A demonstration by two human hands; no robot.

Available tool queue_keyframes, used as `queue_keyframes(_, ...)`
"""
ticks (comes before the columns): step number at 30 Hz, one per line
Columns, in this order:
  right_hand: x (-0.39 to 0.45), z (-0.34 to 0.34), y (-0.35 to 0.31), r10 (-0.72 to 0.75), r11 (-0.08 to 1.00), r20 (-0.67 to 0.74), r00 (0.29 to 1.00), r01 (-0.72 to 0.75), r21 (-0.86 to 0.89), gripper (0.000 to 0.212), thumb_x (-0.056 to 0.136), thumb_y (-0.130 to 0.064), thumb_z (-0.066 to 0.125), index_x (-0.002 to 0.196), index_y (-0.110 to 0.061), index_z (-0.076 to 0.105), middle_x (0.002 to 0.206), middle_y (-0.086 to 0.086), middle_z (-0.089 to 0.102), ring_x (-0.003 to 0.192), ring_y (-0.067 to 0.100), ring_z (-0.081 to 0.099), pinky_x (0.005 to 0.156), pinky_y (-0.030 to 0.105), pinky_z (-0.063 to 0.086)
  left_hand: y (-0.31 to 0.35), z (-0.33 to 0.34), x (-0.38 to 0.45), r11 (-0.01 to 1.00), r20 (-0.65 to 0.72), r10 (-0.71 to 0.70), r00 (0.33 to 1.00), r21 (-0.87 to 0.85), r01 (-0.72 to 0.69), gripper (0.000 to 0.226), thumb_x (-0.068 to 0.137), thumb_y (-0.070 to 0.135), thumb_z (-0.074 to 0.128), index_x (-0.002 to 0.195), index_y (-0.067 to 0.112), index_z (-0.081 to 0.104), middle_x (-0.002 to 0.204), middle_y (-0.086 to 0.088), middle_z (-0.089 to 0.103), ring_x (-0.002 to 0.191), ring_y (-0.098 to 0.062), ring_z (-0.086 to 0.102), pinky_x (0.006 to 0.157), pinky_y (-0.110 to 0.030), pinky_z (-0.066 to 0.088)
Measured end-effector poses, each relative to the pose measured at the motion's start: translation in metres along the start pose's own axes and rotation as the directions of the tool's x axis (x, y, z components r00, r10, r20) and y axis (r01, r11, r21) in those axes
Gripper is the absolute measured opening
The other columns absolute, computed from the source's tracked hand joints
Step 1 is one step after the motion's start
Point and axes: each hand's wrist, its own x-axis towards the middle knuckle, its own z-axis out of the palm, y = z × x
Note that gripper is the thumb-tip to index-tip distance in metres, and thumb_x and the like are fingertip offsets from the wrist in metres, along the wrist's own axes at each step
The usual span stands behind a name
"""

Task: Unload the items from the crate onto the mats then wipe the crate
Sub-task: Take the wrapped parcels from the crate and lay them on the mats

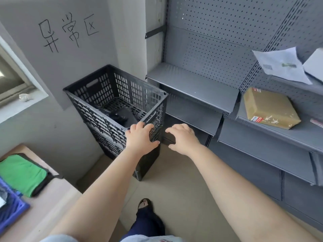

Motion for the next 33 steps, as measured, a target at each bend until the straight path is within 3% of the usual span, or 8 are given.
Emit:
queue_keyframes(9,0.154,-0.051,-0.032,-0.093,0.996,-0.014,0.996,0.093,-0.006,0.060,0.086,-0.033,0.067,0.142,-0.031,0.043,0.146,-0.001,0.042,0.137,0.026,0.027,0.113,0.048,0.023,-0.079,-0.047,0.125,0.993,0.002,-0.115,0.993,0.011,0.115,0.075,0.080,0.066,0.060,0.144,0.034,0.038,0.142,-0.004,0.042,0.132,-0.034,0.034,0.107,-0.051,0.032)
queue_keyframes(22,0.324,-0.008,-0.052,-0.285,0.958,0.197,0.938,0.276,0.071,0.062,0.086,-0.031,0.067,0.142,-0.028,0.042,0.143,-0.002,0.043,0.135,0.025,0.026,0.109,0.046,0.032,-0.129,-0.003,0.204,0.950,0.183,-0.300,0.936,-0.032,0.311,0.074,0.086,0.055,0.062,0.150,0.036,0.030,0.153,-0.008,0.031,0.138,-0.035,0.028,0.108,-0.051,0.035)
queue_keyframes(27,0.390,0.005,-0.046,-0.417,0.907,0.316,0.852,0.414,0.080,0.063,0.085,-0.032,0.068,0.142,-0.028,0.040,0.142,-0.001,0.042,0.135,0.027,0.027,0.107,0.046,0.034,-0.132,0.005,0.238,0.874,0.228,-0.476,0.849,0.016,0.485,0.073,0.084,0.049,0.063,0.149,0.032,0.033,0.148,-0.007,0.036,0.134,-0.035,0.032,0.106,-0.051,0.035)
queue_keyframes(33,0.450,0.013,-0.052,-0.500,0.860,0.414,0.761,0.491,0.138,0.062,0.086,-0.031,0.067,0.142,-0.028,0.040,0.141,0.001,0.043,0.133,0.029,0.029,0.105,0.046,0.037,-0.135,0.007,0.262,0.671,0.289,-0.702,0.651,-0.038,0.741,0.079,0.084,0.048,0.065,0.150,0.027,0.027,0.142,-0.008,0.039,0.132,-0.034,0.036,0.104,-0.050,0.038)
